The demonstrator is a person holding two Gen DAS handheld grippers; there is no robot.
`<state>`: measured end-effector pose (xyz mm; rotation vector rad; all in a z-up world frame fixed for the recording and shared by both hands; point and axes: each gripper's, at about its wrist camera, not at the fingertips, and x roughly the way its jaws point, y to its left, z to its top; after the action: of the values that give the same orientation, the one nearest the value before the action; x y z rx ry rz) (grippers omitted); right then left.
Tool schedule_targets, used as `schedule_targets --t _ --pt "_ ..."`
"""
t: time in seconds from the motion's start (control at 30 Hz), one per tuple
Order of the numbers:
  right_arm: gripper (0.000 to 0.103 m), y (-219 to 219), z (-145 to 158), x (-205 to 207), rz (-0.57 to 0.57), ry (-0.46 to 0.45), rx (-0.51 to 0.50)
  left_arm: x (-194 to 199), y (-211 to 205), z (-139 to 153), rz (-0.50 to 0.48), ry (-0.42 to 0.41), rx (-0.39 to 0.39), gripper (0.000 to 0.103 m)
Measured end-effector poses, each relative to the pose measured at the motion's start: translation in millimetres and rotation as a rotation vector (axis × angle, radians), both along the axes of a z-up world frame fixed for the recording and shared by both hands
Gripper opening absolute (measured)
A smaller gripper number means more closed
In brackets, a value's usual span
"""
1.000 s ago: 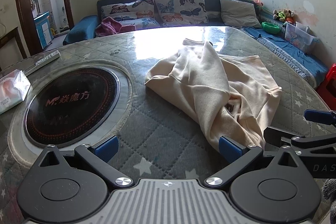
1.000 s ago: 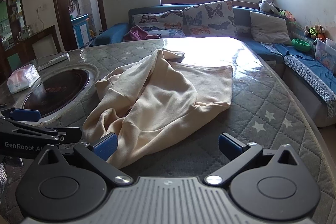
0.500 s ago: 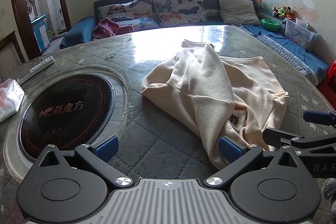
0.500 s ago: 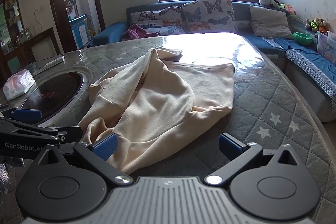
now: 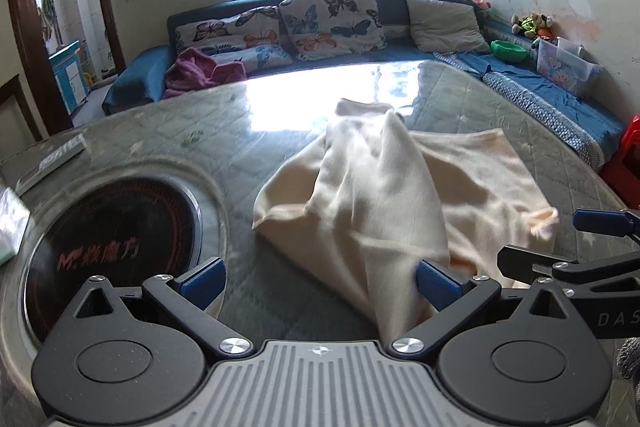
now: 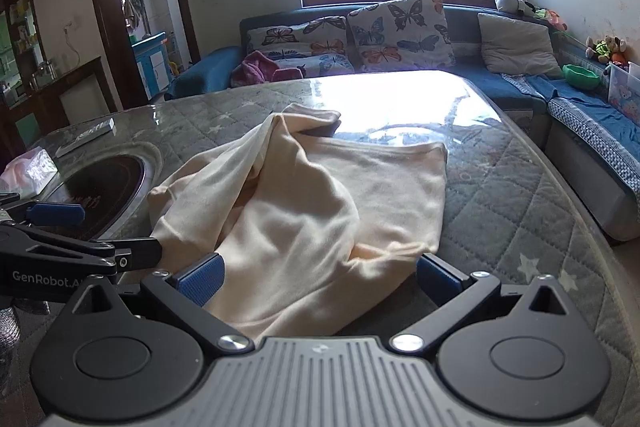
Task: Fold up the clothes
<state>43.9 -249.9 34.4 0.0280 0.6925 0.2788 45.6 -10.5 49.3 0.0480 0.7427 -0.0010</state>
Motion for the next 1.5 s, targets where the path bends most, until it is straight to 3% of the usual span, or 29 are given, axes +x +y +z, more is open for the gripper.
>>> schedule_targets --t 0.23,0.47,0.53,0.6,0.7,0.93,1.13,1.23,1.33,1.5 --pt "0.1 -10 6 21 -0.018 -0.02 0.008 34 -10 10 -0.064 -0.033 -0.043 0.097" --pt "0.095 -26 4 31 -0.073 -0.023 -0.018 72 -32 6 -0.149 -0.026 -0.103 0.077" --pt "0.094 -29 3 33 -0.081 -0.018 -0.023 78 -37 1 -0.168 -0.021 -0.083 0.068" --pt "0.093 -31 2 34 -0.084 -0.016 -0.026 82 -38 -3 -0.179 -0.016 -0.051 0.04" --pt "0.093 -32 4 35 -0.073 -0.025 -0.03 84 -29 -7 -0.18 -0.009 -0.052 0.01" --pt "0.084 -15 10 51 0.023 -0.04 -0.013 60 19 4 -0.107 -0.052 -0.142 0.008" --pt "0.077 30 9 79 0.202 -0.049 -0.036 43 44 7 -0.052 -0.072 -0.17 0.008" --pt "0.063 58 -2 95 0.288 -0.032 -0.088 39 51 5 -0.04 -0.062 -0.173 0.008" --pt "0.056 74 -9 98 0.341 0.008 -0.083 37 57 3 -0.031 -0.056 -0.173 0.008" --pt "0.059 83 -5 85 0.397 -0.017 -0.083 34 62 2 -0.03 -0.049 -0.183 0.013"
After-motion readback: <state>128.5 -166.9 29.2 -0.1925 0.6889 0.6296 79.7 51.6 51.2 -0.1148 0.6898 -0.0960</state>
